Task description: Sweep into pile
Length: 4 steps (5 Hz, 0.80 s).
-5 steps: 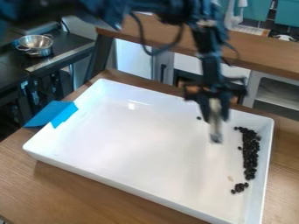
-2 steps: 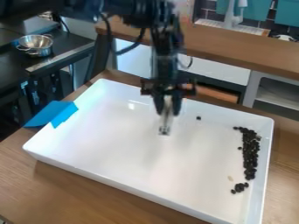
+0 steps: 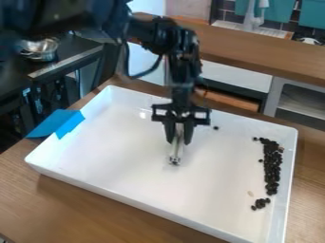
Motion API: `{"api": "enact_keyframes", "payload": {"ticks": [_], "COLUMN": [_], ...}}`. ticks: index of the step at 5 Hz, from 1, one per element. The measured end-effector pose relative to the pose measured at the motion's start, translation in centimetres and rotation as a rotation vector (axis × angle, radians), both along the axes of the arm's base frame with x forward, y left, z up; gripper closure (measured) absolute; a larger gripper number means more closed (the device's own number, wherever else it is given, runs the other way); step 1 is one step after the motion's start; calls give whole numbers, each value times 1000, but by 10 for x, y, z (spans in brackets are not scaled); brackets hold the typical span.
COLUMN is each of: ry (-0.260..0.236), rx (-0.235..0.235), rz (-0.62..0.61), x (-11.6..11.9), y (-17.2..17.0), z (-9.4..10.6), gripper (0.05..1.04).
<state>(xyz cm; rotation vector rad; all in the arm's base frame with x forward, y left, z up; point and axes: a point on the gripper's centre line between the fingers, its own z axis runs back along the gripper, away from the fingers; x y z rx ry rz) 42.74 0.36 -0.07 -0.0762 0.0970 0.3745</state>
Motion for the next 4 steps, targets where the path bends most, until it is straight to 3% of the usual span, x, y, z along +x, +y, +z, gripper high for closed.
{"api": "enact_keyframes", "payload": {"ticks": [4], "ry": [7], "rx": [0], "rz": [-17], "x": [15], "y": [-39], "z": [-2], "gripper": [708]}}
